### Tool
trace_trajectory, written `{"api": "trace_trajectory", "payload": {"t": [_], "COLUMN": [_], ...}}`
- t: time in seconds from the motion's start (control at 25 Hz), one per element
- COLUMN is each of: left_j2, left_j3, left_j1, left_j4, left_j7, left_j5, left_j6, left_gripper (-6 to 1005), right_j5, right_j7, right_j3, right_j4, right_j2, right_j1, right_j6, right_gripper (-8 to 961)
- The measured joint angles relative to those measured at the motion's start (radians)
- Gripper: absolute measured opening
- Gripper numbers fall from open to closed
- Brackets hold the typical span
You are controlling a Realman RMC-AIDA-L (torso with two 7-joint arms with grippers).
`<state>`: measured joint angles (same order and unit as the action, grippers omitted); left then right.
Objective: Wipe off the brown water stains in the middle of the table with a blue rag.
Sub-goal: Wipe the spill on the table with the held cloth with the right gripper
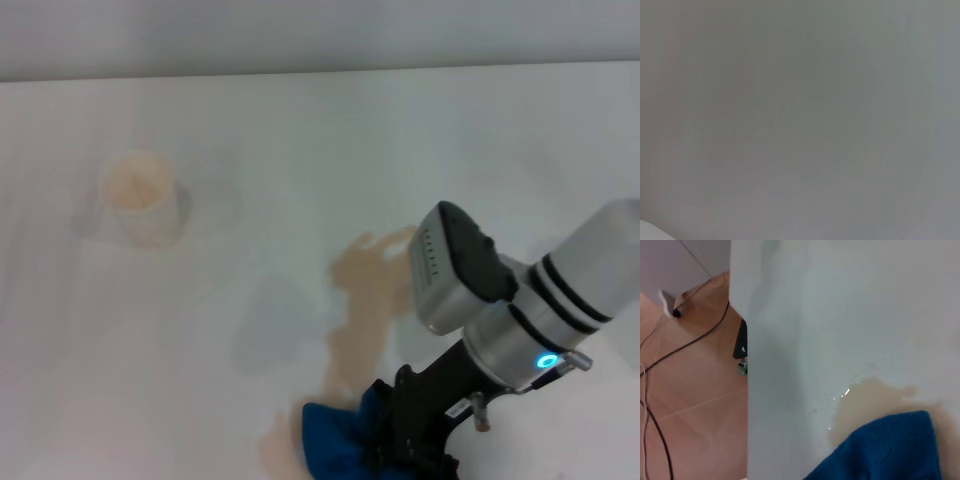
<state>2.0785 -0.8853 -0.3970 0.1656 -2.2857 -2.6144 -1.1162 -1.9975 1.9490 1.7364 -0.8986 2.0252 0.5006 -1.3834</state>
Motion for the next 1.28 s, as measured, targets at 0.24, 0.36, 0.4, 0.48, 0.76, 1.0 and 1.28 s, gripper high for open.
{"api": "trace_trajectory", "payload": {"t": [0.24, 0.36, 0.4, 0.48, 0.76, 1.0, 1.28], "left_j2": [0.0, 0.0, 0.0, 0.0, -0.001, -0.002, -0.003], "left_j3": [-0.001, -0.001, -0.001, -0.001, -0.001, -0.001, -0.001], "left_j1": [-0.002, -0.004, -0.006, -0.008, -0.01, -0.012, -0.011], "left_j4": [-0.003, -0.003, -0.003, -0.003, 0.002, 0.004, 0.005], "left_j7": [-0.001, -0.001, -0.001, -0.001, -0.002, -0.002, -0.001], "left_j5": [0.003, 0.003, 0.004, 0.004, 0.004, 0.001, -0.001], "left_j6": [0.001, 0.001, 0.001, 0.001, 0.001, 0.001, 0.001], "left_gripper": [887, 887, 887, 887, 888, 888, 887], "right_j5": [0.026, 0.038, 0.04, 0.041, 0.042, 0.002, -0.114], "right_j7": [-0.023, -0.036, -0.037, -0.037, -0.038, -0.038, -0.037], "right_j3": [0.052, 0.052, 0.052, 0.052, 0.003, -0.099, -0.259], "right_j4": [0.004, 0.006, 0.006, 0.009, 0.061, 0.117, 0.156], "right_j2": [0.002, 0.003, 0.003, 0.001, -0.009, -0.014, -0.019], "right_j1": [0.005, 0.005, 0.006, 0.01, 0.04, 0.071, 0.093], "right_j6": [0.067, 0.107, 0.127, 0.167, 0.27, 0.346, 0.372], "right_gripper": [80, 71, 70, 69, 68, 68, 68]}}
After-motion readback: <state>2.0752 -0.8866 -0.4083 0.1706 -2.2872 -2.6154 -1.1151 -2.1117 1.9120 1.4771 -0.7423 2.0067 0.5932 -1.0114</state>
